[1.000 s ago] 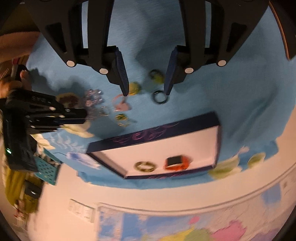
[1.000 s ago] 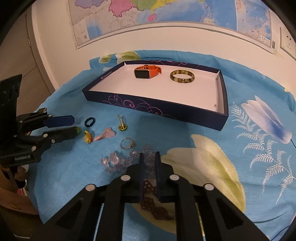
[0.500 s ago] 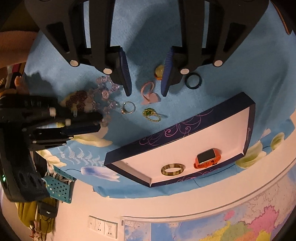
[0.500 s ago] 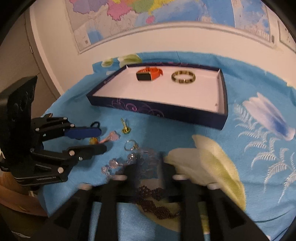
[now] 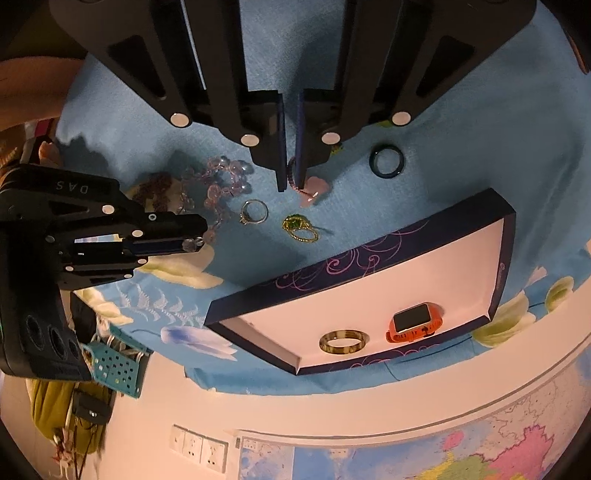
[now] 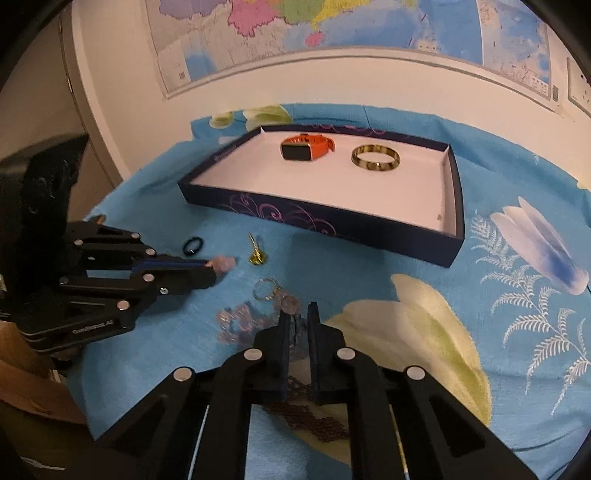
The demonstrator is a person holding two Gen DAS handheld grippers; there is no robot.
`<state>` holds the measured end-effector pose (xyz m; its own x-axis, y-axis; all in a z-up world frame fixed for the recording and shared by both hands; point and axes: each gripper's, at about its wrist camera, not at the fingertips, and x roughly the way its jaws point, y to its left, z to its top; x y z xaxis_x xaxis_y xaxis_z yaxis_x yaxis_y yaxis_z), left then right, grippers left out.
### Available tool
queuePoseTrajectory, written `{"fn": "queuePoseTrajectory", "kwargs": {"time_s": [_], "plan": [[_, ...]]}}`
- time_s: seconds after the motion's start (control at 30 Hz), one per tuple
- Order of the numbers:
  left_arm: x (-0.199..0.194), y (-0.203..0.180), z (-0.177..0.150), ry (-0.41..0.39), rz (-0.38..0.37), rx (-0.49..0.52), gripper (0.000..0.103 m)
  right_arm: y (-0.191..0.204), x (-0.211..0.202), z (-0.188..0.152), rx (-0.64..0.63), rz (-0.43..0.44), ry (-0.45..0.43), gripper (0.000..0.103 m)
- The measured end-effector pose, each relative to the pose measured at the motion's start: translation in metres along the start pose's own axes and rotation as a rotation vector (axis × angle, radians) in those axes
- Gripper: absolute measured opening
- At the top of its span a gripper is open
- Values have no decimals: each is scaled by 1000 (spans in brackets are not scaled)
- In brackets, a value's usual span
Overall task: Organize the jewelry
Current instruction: 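Grasp the pink heart pendant with the left tool while the right tool grasps the clear crystal bracelet, then carry the pendant and crystal bracelet with both tools over the tray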
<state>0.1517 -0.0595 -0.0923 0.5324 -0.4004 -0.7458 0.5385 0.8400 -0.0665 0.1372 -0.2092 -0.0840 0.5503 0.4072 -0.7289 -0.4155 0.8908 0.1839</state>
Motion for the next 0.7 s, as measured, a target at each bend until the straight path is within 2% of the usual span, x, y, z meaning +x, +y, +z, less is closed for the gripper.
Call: {"fn": "queuePoseTrajectory", "kwargs": {"time_s": [0.43,0.7], "plan": [[-34,13,12,-100,-28,-37,4,3,-36,30,-5,28,-115,8],[-45,29,31,-147,3,-49,4,-6,-47,59,-4,9,-181,8]]}}
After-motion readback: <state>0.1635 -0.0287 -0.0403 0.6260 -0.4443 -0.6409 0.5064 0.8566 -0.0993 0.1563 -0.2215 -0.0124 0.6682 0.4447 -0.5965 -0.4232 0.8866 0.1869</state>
